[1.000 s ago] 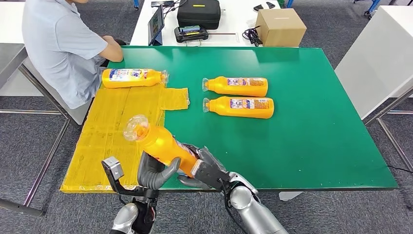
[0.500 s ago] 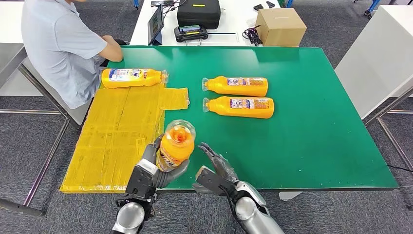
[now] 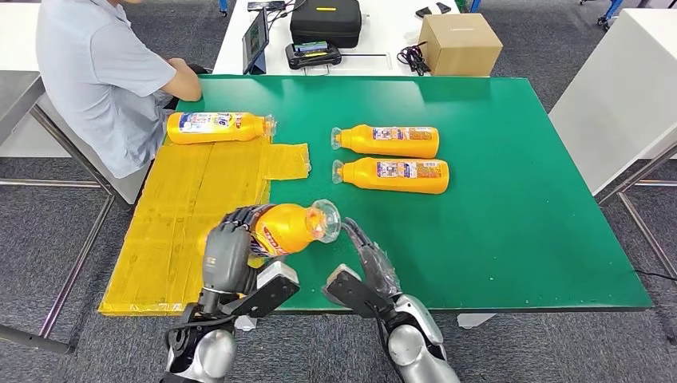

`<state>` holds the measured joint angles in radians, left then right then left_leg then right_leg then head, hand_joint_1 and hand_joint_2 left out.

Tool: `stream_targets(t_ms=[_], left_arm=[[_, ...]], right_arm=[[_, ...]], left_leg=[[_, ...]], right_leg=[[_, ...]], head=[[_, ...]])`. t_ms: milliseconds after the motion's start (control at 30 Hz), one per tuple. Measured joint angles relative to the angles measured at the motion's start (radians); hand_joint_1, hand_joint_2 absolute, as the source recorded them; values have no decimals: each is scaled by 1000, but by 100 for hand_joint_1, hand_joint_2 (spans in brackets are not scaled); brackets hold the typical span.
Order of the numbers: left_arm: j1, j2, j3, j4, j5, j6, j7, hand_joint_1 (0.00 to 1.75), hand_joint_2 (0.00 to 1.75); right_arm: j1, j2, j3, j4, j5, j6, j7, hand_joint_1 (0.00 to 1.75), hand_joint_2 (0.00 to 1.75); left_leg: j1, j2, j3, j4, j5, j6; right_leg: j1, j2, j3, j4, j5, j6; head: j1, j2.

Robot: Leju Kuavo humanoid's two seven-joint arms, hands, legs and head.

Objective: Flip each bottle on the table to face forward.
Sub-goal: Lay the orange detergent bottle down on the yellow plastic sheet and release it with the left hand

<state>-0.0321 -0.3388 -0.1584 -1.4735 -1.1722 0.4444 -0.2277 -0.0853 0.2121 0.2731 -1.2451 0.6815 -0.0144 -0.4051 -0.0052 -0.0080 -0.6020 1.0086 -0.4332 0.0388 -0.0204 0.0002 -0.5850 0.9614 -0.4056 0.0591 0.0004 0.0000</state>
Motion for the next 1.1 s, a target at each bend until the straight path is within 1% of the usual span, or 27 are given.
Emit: stream_targets(t_ms=[167, 300, 533, 900, 967, 1033, 1067, 1100], left_arm=[[-27, 2, 56, 37, -226, 35, 76, 175, 175], [-53, 9, 93, 103, -283, 53, 103, 175, 175], [-75, 19, 126, 166, -292, 61, 108, 175, 175], [-84, 21, 137, 195, -292, 61, 109, 173, 175], [-91, 25, 143, 204, -269, 32, 110, 175, 175], [-123, 47, 165, 268, -201, -15, 91, 175, 175], [-148, 64, 185, 324, -170, -19, 67, 175, 175], [-174, 83, 206, 386, -151, -2, 42, 175, 175]], right_arm=[[10, 21, -12, -52, -12, 2, -19, 0, 175], [13, 30, -18, -80, -28, 2, -33, 0, 175], [17, 35, -24, -103, -34, 3, -35, 0, 175], [21, 37, -33, -109, -34, 3, -36, 0, 175], [21, 38, -36, -110, -51, 1, -44, 0, 175], [21, 41, -47, -114, -96, 0, -61, 0, 175], [21, 43, -55, -118, -117, 2, -69, 0, 175], [20, 45, -63, -122, -131, 5, -73, 0, 175]], left_leg=[[0, 0, 0, 0, 0, 0], [0, 0, 0, 0, 0, 0], [0, 0, 0, 0, 0, 0], [0, 0, -1, 0, 0, 0], [0, 0, -1, 0, 0, 0], [0, -1, -1, 0, 0, 0], [0, 0, -1, 0, 0, 0], [0, 1, 0, 0, 0, -1]], right_leg=[[0, 0, 0, 0, 0, 0], [0, 0, 0, 0, 0, 0], [0, 0, 0, 0, 0, 0], [0, 0, -1, 0, 0, 0], [0, 0, -1, 0, 0, 0], [0, -1, -1, 0, 0, 0], [0, 0, -1, 0, 0, 0], [0, 0, -1, 1, 0, 0]], head=[[0, 0], [0, 0], [0, 0], [0, 0], [0, 0], [0, 0], [1, 0], [0, 0]])
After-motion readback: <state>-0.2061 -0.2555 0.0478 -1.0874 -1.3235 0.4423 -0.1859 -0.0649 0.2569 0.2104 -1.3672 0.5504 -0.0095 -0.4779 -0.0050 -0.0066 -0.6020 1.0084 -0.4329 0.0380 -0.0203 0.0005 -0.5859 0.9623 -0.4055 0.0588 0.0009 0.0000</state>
